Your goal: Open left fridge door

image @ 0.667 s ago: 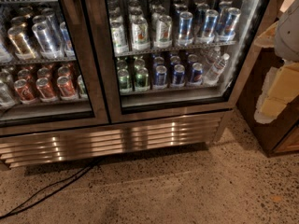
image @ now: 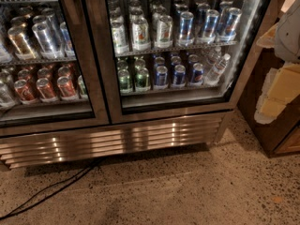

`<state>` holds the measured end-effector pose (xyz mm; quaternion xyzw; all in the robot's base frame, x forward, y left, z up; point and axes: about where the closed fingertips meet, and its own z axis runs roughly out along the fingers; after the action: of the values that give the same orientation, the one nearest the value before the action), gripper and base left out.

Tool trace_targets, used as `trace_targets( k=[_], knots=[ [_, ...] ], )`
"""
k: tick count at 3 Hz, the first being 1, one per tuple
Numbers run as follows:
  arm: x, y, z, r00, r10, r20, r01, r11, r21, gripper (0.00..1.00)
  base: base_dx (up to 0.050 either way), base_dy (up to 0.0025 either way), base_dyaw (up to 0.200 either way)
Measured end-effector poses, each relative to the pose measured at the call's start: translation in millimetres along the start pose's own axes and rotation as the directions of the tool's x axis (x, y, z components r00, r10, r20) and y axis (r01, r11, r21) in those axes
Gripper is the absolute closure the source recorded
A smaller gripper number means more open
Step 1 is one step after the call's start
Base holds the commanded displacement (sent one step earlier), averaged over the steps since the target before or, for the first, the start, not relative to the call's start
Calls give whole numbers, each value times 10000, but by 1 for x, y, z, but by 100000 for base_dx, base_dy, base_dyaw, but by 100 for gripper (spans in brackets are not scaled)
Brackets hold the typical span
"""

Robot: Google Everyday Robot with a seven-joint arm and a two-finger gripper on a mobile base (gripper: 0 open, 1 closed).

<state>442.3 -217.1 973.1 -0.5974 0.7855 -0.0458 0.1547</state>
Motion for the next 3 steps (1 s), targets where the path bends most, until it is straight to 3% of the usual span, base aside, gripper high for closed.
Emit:
trace_targets(
  k=[1, 2, 3],
  knots=[
    [15, -10, 53, 9969, 675, -406, -700, 9955, -638, 0, 0, 0, 0],
    [20, -10, 109, 9922, 952, -803, -1065, 9827, -1514, 0, 0, 0, 0],
    [20, -10, 109, 9922, 952, -803, -1065, 9827, -1514, 0, 0, 0, 0]
  ],
)
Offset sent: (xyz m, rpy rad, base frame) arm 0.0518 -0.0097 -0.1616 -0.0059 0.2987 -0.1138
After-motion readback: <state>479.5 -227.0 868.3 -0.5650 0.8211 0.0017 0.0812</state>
